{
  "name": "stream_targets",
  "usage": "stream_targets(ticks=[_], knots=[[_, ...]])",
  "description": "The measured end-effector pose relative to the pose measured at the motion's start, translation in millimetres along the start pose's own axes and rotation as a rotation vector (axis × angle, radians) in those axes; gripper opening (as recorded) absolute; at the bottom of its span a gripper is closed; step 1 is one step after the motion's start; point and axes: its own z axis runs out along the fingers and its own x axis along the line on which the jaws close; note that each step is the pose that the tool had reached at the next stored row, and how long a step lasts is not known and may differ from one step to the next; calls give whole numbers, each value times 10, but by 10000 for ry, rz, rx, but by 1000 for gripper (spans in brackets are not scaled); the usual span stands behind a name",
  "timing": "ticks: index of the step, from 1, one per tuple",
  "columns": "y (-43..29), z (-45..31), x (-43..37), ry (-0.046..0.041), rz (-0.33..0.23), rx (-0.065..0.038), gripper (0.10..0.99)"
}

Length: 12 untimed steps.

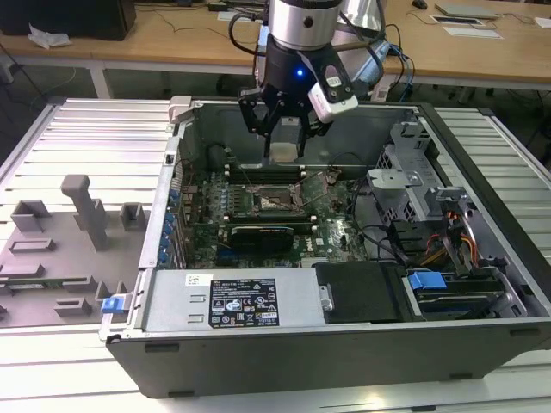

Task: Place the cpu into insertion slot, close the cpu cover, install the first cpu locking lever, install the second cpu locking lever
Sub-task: 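Place the cpu into insertion slot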

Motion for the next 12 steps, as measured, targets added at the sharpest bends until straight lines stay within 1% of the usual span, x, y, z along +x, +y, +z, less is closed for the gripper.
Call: stream_targets(ticks=[4, 9, 11, 12], knots=[[29, 107, -1, 0, 1, 26, 537], [34, 220, -3, -1, 0, 60, 537], [33, 243, -3, -3, 24, 62, 537], [32, 255, -3, -16, 184, 59, 537]])
